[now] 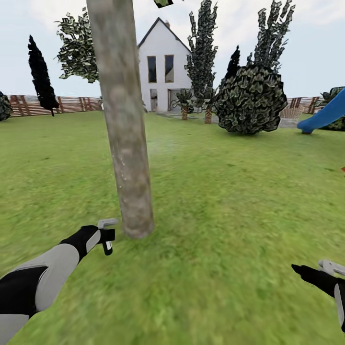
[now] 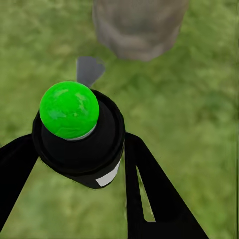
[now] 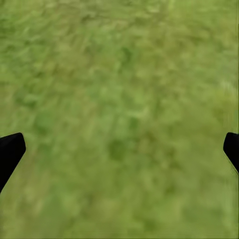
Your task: In the garden, pick up the pesticide atomizer on the floor and spray pesticide onto both trees until each tree trunk is fully covered.
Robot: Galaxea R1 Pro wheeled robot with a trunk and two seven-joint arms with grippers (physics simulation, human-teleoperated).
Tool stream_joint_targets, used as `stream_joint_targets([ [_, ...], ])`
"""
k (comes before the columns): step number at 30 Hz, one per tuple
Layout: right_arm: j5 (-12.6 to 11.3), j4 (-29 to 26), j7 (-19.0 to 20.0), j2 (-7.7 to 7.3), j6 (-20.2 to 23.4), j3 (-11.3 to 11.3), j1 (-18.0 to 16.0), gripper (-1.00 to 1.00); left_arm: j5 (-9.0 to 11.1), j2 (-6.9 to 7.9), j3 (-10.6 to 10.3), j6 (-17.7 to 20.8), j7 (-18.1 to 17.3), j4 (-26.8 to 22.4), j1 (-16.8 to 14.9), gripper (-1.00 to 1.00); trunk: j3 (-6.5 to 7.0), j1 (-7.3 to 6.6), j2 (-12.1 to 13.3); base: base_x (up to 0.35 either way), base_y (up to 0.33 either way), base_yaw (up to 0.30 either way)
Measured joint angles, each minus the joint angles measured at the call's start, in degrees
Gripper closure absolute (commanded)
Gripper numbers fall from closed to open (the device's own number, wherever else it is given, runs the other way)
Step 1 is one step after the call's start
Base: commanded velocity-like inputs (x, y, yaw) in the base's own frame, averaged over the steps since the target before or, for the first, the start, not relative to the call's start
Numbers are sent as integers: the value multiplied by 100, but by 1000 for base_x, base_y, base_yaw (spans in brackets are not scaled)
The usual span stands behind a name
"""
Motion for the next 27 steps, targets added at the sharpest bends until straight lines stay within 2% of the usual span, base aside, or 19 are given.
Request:
stream_joint_targets([
  [4,0,0,-4,0,0,-5,0,-100,4,-5,1,-5,0,1,0,100,0,0,0,212,-260,67],
  [6,0,0,-9,-5,1,-8,-1,-100,29,-89,6,-7,-7,6,7,100,0,2,0,46,-313,227],
  [9,0,-1,-14,-8,1,-9,-2,-100,23,-109,-2,-8,8,3,10,100,0,3,0,8,-294,246],
  [13,0,2,-8,-9,-3,-8,0,-100,7,-120,-15,25,23,-28,6,100,0,3,0,0,-53,70],
  [17,0,3,-7,-23,-4,-9,0,-100,16,-136,-2,869,26,-811,-2,100,1,2,0,0,-4,5],
  [20,0,3,-7,-52,-4,-16,1,-100,28,-242,9,2078,26,-1950,-2,100,1,2,-1,0,0,0],
  [22,0,3,-7,-54,-4,-15,1,-100,10,-263,13,2573,26,-2263,-13,100,0,2,0,0,0,0],
  [27,0,3,-7,-53,-4,-12,1,-100,-7,-293,7,3003,30,-2404,-41,100,0,2,0,0,0,0],
])
